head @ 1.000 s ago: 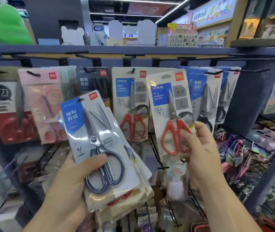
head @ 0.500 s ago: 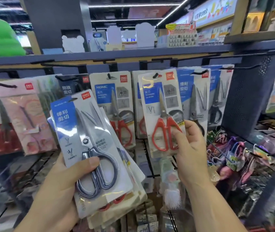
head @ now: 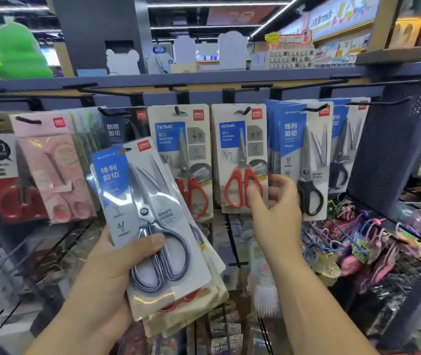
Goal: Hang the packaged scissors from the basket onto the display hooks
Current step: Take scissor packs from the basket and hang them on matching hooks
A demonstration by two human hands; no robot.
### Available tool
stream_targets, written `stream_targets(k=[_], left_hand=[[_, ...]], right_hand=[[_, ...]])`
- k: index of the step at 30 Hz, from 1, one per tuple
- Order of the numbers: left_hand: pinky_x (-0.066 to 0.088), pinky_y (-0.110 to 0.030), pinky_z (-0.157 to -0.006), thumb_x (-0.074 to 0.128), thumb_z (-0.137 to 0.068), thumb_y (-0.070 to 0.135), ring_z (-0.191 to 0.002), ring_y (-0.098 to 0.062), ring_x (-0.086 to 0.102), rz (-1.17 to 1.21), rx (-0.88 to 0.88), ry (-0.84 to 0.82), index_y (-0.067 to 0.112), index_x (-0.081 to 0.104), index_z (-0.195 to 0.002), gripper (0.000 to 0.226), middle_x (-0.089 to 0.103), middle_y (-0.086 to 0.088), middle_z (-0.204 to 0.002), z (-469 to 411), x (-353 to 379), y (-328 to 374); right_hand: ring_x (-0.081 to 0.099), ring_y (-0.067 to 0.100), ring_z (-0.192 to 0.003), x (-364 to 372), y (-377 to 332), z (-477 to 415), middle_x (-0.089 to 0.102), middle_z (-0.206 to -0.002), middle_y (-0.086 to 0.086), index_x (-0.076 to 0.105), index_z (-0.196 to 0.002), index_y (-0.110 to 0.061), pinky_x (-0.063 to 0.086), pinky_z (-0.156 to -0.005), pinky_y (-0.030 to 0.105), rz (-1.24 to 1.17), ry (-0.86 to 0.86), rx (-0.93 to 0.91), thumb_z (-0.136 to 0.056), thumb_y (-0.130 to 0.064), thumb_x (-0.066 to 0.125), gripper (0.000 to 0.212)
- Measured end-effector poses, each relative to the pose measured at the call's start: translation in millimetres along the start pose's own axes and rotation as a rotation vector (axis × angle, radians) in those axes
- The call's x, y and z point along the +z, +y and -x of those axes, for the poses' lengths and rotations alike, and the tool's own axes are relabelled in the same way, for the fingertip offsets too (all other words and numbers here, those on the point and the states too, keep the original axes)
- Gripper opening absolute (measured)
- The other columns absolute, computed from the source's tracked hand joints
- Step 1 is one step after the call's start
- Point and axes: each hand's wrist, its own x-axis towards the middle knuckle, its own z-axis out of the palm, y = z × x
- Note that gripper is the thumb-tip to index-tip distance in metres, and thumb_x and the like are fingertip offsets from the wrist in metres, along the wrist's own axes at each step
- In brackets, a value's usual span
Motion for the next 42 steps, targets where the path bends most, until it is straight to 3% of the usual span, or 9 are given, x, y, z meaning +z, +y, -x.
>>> stream_targets(k=[3,7,11,14,20,27,37,39,42], left_hand=[[0.064,-0.039,-0.06,0.07,-0.063,-0.007,-0.079,-0.031,0.079,0.005,0.006,-0.012,0.011,0.071,-0.117,0.057,0.079,-0.019,-0.108,-1,-5,-3],[0.065,-0.043,-0.069,0.075,-0.06,-0.008,-0.091,-0.036,0.078,0.015,0.016,0.008,0.008,0.067,-0.129,0.071,0.076,-0.023,-0.118,-3,-7,-13],[0.066,-0.044,-0.069,0.077,-0.067,-0.001,-0.089,-0.033,0.079,0.043,0.026,0.045,0.012,0.068,-0.128,0.063,0.078,-0.018,-0.116,1,1,-18],[0.064,-0.04,-0.063,0.071,-0.077,0.014,-0.088,-0.031,0.08,0.065,0.037,0.109,0.017,0.069,-0.127,0.051,0.079,-0.014,-0.115,4,6,-21],[0.064,-0.036,-0.059,0.072,-0.077,0.027,-0.091,-0.026,0.08,0.002,0.048,0.114,0.024,0.067,-0.131,0.055,0.08,-0.008,-0.117,12,4,-20],[0.064,-0.052,-0.086,0.07,-0.081,0.013,-0.108,-0.034,0.077,-0.058,0.041,0.05,0.025,0.067,-0.133,0.053,0.079,-0.008,-0.12,16,8,-26],[0.057,-0.056,-0.099,0.07,-0.086,0.023,-0.112,-0.034,0.075,-0.101,0.0,-0.045,0.026,0.068,-0.136,0.05,0.078,-0.008,-0.123,17,50,-56],[0.059,-0.054,-0.094,0.071,-0.084,0.024,-0.11,-0.035,0.076,-0.115,-0.022,-0.048,0.025,0.068,-0.134,0.05,0.078,-0.009,-0.121,16,59,-63],[0.064,-0.049,-0.067,0.073,-0.079,0.026,-0.094,-0.033,0.079,-0.153,-0.038,-0.047,0.031,0.071,-0.125,0.046,0.081,-0.01,-0.111,16,70,-71]], right_hand=[[0.054,0.005,-0.121,-3,-13,36,0.051,-0.123,-0.025,0.049,-0.126,-0.04,0.05,-0.104,0.042,0.063,0.002,-0.17,-0.091,-0.054,0.067,0.042],[0.054,-0.006,-0.123,7,-39,76,0.055,-0.127,-0.03,0.053,-0.124,-0.051,0.051,-0.098,0.024,-0.075,-0.422,-0.125,-0.072,-0.073,0.068,0.059],[0.057,-0.011,-0.118,17,-44,88,0.054,-0.134,-0.025,0.048,-0.132,-0.054,0.053,-0.097,0.021,-0.097,-0.655,-0.042,-0.068,-0.053,0.092,0.078],[0.063,-0.002,-0.117,20,-37,93,0.06,-0.135,-0.018,0.055,-0.137,-0.047,0.057,-0.098,0.032,-0.164,-0.624,-0.007,-0.06,-0.05,0.092,0.086],[0.076,0.017,-0.096,22,-30,102,0.078,-0.106,-0.004,0.071,-0.111,-0.034,0.062,-0.089,0.049,-0.335,-0.474,0.051,-0.073,-0.031,0.087,0.042],[0.077,0.022,-0.09,9,-30,98,0.079,-0.101,0.002,0.069,-0.101,-0.029,0.061,-0.076,0.034,-0.504,-0.379,0.074,-0.074,-0.023,0.087,0.033],[0.075,0.023,-0.094,-49,-10,86,0.079,-0.104,0.007,0.069,-0.106,-0.023,0.062,-0.082,0.037,-0.629,-0.273,0.122,-0.079,-0.023,0.083,0.031],[0.072,0.018,-0.085,-63,-4,84,0.078,-0.098,0.006,0.068,-0.106,-0.019,0.059,-0.073,0.03,-0.653,-0.246,0.143,-0.08,-0.021,0.078,0.028],[0.07,0.021,-0.084,-85,5,79,0.077,-0.101,0.011,0.069,-0.108,-0.013,0.058,-0.07,0.028,-0.641,-0.2,0.145,-0.082,-0.017,0.08,0.028]])
